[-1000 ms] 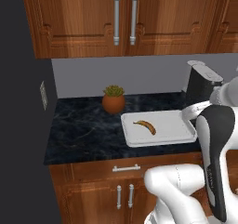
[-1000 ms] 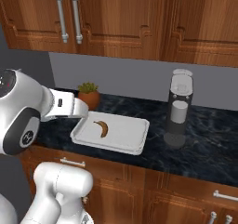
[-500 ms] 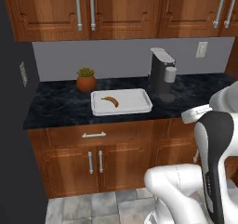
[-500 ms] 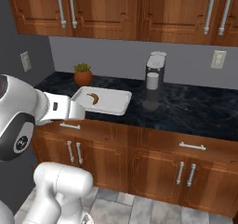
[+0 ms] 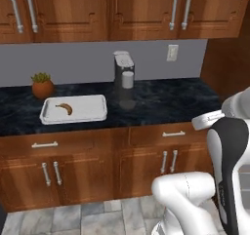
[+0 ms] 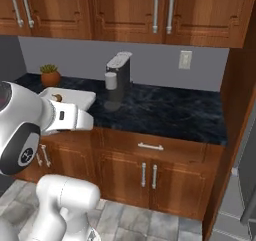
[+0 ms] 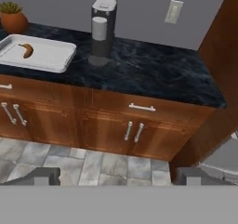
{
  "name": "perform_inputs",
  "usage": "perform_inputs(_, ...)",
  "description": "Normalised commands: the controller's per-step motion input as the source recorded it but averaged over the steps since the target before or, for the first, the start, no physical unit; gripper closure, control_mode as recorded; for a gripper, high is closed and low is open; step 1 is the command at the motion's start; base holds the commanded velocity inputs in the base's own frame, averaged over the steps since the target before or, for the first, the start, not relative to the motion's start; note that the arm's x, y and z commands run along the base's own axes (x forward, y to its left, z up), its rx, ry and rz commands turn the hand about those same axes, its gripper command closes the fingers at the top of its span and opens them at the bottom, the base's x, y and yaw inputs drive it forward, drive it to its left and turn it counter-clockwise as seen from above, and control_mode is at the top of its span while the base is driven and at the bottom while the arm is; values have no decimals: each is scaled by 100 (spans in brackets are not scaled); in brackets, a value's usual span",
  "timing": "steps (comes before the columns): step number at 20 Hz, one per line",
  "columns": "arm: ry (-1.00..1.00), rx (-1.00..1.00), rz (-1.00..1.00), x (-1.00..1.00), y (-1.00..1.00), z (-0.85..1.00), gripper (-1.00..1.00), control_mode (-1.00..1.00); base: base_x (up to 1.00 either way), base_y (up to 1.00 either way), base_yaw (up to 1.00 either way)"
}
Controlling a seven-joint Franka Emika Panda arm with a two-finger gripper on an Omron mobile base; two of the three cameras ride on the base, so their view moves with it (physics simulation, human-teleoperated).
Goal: Pick the banana and peach from the fridge and place them inside the tupperware on the counter.
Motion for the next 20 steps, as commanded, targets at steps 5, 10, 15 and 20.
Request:
perform_inputs(5, 0, 0, 0, 0, 0, 0, -100, 100, -2, -74, 0)
perform_inputs(10, 0, 0, 0, 0, 0, 0, -100, 100, -56, -13, 0)
perform_inputs(15, 0, 0, 0, 0, 0, 0, -100, 100, -93, 0, 0)
perform_inputs(20, 0, 0, 0, 0, 0, 0, -100, 100, -84, -6, 0)
